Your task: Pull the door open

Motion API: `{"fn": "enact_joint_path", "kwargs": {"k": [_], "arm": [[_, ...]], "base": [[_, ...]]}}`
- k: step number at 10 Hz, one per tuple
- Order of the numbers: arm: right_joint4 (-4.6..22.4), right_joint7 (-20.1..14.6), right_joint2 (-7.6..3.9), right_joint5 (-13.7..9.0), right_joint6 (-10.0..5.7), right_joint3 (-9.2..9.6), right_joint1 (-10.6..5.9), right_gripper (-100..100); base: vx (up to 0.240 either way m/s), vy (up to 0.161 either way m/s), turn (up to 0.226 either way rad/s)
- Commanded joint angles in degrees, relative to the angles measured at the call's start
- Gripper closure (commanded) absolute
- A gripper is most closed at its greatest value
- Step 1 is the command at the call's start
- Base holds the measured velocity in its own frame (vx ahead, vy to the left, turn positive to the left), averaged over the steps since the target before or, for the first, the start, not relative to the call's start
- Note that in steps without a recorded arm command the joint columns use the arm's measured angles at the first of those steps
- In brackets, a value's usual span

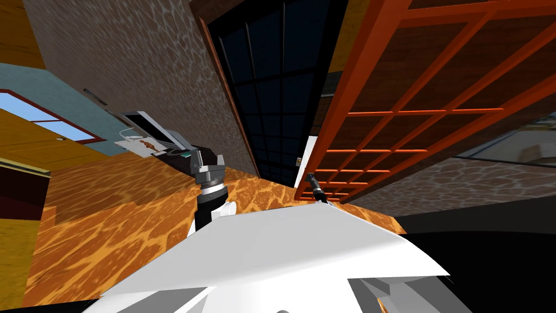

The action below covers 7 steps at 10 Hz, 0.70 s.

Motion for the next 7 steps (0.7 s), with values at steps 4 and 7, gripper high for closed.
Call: {"fn": "enact_joint_path", "kwargs": {"k": [4,7], "arm": [[0.14,-6.33,0.08,-1.79,-0.03,0.85,-0.03,100],[0.06,-10.83,-0.05,-3.35,0.03,1.45,0.02,100]], "base": [[-0.033,-0.016,0.051],[-0.035,-0.017,0.048]]}}
